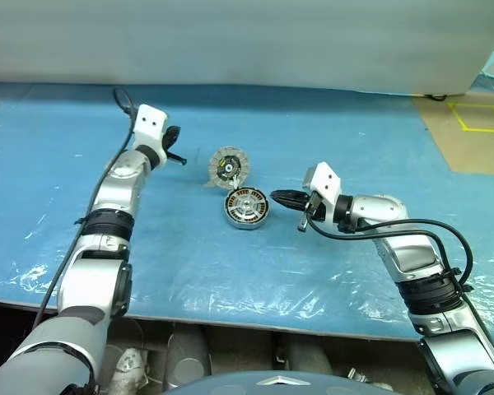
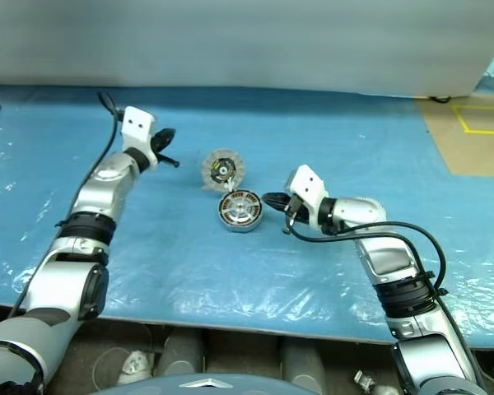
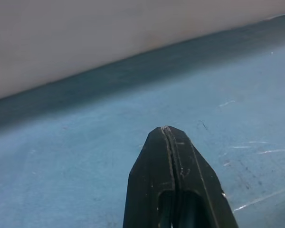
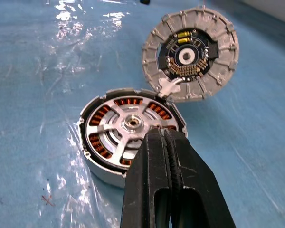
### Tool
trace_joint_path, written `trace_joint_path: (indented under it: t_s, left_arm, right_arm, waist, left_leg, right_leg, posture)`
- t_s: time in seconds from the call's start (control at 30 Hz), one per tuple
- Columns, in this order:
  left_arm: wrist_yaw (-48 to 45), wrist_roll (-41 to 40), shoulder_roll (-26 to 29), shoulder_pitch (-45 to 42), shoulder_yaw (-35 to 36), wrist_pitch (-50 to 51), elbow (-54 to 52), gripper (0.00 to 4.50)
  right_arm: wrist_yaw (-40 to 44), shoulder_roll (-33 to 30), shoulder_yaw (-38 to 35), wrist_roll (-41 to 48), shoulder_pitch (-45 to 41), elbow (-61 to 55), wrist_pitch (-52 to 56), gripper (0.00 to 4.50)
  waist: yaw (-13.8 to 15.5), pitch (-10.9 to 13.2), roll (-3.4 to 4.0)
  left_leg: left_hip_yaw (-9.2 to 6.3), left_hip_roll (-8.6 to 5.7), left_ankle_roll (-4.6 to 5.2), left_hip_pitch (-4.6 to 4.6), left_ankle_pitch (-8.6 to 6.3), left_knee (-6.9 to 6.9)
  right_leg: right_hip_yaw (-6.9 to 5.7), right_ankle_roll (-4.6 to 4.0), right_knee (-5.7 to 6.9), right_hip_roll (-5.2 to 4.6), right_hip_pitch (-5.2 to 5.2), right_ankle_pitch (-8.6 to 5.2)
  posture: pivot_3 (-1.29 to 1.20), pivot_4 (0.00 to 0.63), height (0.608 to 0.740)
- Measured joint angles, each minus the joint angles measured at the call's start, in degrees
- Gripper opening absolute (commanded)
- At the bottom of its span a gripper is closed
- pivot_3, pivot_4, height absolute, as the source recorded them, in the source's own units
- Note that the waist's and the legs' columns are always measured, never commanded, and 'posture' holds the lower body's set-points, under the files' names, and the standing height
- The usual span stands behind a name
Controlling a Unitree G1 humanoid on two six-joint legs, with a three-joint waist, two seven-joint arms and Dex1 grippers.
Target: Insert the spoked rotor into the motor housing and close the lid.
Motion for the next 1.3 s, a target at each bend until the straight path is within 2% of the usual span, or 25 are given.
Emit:
trace_joint_path:
  t_s: [0.2,0.4,0.5,0.67,0.77,0.97,1.03,1.17,1.3]
  left_arm:
    - [-17.48,-5.19,-5.27,-3.93,0.06,0.03,6.1,0.03]
    - [-29.97,-5.36,-6.32,-3.3,-2.77,5.45,7.66,0.03]
    - [-35.47,-7.34,-6.8,-1.06,-2.76,8.68,4.39,0.03]
    - [-43.99,-12.93,-7.11,2.26,-2.84,16.02,-6.88,0.03]
    - [-47.54,-14.38,-5.61,5.11,-5.23,20.2,-14.16,0.03]
    - [-50.51,-8.37,2.28,14.09,-16.21,22.3,-22.35,0.03]
    - [-49.93,-7.34,2.8,15.88,-16.97,20.44,-23.57,0.03]
    - [-44.05,-9.48,0.26,17.03,-12.72,17.16,-25.75,0.03]
    - [-40.67,-17.15,-0.04,18.92,-6.28,21.57,-35.49,0.03]
  right_arm:
    - [-0.86,-0.14,-1.19,1.27,0.18,-2.29,1.85,0.0]
    - [-1.33,-0.75,-3.33,2.9,1.04,-2.57,3.46,0.0]
    - [-1.79,-0.88,-4.77,3.49,0.98,-2.62,3.76,0.0]
    - [-2.3,-0.88,-6.48,4.19,-0.14,-2.14,3.6,0.0]
    - [-3.18,-0.06,-6.87,4.34,-0.86,-1.54,3.28,0.0]
    - [-5.64,3.0,-5.66,2.73,-2.14,0.53,1.97,0.0]
    - [-6.13,4.4,-4.4,2.33,-2.41,0.55,1.87,0.0]
    - [-6.87,7.44,-2.72,2.19,-4.4,1.15,1.6,0.0]
    - [-7.13,9.01,-2.28,2.21,-5.5,3.14,0.98,0.0]
  waist:
    - [0.22,0.01,-0.02]
    - [0.13,0.02,-0.03]
    - [0.26,0.03,-0.04]
    - [0.25,0.03,-0.04]
    - [0.0,0.03,-0.03]
    - [-0.3,0.04,0.0]
    - [-0.23,0.04,0.0]
    - [0.01,0.04,0.0]
    - [-0.17,0.04,0.0]
  left_leg:
    - [0.01,-0.03,0.0,0.1,0.0,0.0]
    - [0.02,-0.04,-0.01,0.13,0.0,-0.01]
    - [0.02,-0.05,0.0,0.1,0.0,-0.01]
    - [0.02,-0.04,0.0,0.11,0.0,-0.02]
    - [0.07,-0.01,0.0,0.19,0.0,-0.05]
    - [0.09,0.05,0.0,0.23,-0.01,-0.12]
    - [0.09,0.02,0.0,0.21,-0.01,-0.12]
    - [0.11,0.0,0.0,0.19,0.0,-0.03]
    - [0.12,0.08,-0.01,0.21,-0.01,-0.03]
  right_leg:
    - [0.07,-0.01,0.05,-0.02,0.0,0.0]
    - [0.09,-0.01,0.06,-0.03,0.01,0.0]
    - [0.08,-0.02,0.05,-0.05,0.0,0.0]
    - [0.07,-0.12,0.06,-0.04,0.01,-0.06]
    - [0.11,-0.22,0.07,-0.04,0.01,-0.12]
    - [0.09,-0.22,0.05,-0.04,0.0,-0.13]
    - [0.06,-0.22,0.04,-0.04,0.01,-0.13]
    - [0.07,-0.24,0.04,-0.05,0.02,-0.13]
    - [0.08,-0.25,0.06,-0.04,-0.01,-0.14]
  posture:
    - [0.0,0.15,0.74]
    - [0.0,0.15,0.74]
    - [0.0,0.15,0.74]
    - [0.0,0.15,0.74]
    - [0.0,0.15,0.74]
    - [0.0,0.15,0.74]
    - [0.0,0.15,0.74]
    - [0.0,0.15,0.74]
    - [0.0,0.15,0.74]
